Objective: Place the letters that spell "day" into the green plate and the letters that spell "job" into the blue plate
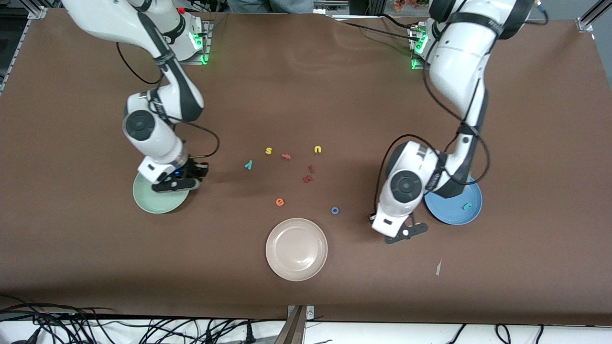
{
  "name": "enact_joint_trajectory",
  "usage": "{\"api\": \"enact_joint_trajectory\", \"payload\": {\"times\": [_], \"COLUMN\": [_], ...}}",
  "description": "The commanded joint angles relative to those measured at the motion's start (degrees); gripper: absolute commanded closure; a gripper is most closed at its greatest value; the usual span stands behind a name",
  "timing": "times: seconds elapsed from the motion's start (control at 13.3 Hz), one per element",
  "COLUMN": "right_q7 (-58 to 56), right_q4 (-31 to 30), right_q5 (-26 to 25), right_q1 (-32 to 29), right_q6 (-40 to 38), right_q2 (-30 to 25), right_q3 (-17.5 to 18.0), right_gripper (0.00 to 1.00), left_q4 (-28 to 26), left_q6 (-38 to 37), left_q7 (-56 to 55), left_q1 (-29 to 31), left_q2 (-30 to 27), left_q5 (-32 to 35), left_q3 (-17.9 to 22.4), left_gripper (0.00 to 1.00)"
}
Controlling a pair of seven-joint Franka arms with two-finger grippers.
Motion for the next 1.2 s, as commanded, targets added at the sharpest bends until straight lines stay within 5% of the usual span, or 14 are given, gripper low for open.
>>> {"api": "enact_joint_trajectory", "payload": {"times": [0.0,0.3,0.67,0.75,0.82,0.97,1.12], "right_q7": [-8.75,-8.96,13.67,17.81,21.59,28.46,32.77], "right_q4": [-0.69,-0.68,-0.69,-0.51,0.10,0.98,1.51], "right_q5": [-0.69,0.01,-0.16,-0.33,-0.51,-0.51,-0.51], "right_q1": [-3.24,-3.68,0.78,3.15,5.35,9.83,12.74], "right_q6": [-0.13,0.22,0.22,0.39,0.74,0.92,1.27], "right_q2": [-0.67,-0.06,1.00,1.52,2.22,3.45,4.69], "right_q3": [-0.87,-1.67,3.25,3.25,3.25,3.25,3.17], "right_gripper": [0.75,0.39,0.37,0.37,0.37,0.37,0.37], "left_q4": [-14.78,-30.77,-35.38,-35.21,-34.86,-34.42,-30.14], "left_q6": [0.90,12.20,20.06,20.06,19.63,19.01,17.18], "left_q7": [10.05,23.06,39.40,41.44,41.20,36.84,25.70], "left_q1": [2.84,8.11,14.71,15.59,15.51,12.10,7.18], "left_q2": [-12.30,-20.75,-20.06,-19.54,-19.45,-19.45,-17.88], "left_q5": [1.02,1.02,0.94,0.67,-1.94,-11.77,-12.42], "left_q3": [-0.61,-0.61,-0.61,-0.70,-0.79,-0.96,-0.96], "left_gripper": [1.00,1.00,0.94,0.58,0.01,0.00,0.00]}}
